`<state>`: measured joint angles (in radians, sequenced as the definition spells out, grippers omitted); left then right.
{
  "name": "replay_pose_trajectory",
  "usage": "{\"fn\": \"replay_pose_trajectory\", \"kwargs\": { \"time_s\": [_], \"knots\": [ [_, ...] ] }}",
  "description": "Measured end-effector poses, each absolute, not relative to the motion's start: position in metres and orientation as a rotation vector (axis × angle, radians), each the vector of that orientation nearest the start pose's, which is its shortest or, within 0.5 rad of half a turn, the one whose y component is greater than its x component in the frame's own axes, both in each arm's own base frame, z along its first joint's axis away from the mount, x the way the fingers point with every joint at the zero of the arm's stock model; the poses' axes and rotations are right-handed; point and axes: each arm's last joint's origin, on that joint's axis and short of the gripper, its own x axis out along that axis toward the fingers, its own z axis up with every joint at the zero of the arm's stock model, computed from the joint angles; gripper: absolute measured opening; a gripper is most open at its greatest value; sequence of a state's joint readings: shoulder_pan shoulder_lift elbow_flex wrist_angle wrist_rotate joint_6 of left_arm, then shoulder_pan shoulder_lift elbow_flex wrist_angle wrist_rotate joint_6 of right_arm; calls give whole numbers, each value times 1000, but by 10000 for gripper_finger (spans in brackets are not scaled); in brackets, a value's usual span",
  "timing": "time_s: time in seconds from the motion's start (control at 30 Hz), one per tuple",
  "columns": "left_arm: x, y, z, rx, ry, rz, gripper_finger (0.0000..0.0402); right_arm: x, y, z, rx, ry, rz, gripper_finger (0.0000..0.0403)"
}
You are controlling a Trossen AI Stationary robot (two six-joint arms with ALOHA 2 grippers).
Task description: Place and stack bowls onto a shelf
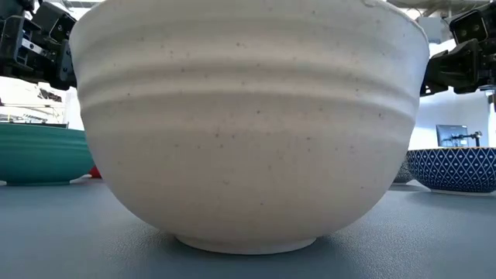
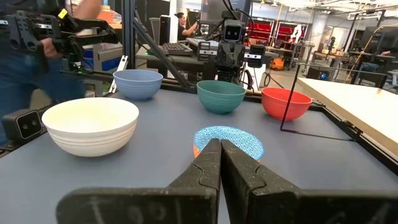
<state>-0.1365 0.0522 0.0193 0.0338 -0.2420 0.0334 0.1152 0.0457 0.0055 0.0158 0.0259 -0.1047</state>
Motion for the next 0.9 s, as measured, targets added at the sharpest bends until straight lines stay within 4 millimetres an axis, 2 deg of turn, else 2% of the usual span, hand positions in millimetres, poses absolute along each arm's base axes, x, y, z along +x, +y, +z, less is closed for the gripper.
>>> {"fn": "replay_pose_trajectory", "kwargs": {
  "time_s": [0.7, 0.9],
  "knots": [
    [99, -7, 169, 33, 1, 105, 0, 100, 11, 163, -106, 20, 90, 33],
    [99, -6, 170, 122, 5, 137, 0, 100, 11, 163, -106, 20, 90, 33]
  ]
}}
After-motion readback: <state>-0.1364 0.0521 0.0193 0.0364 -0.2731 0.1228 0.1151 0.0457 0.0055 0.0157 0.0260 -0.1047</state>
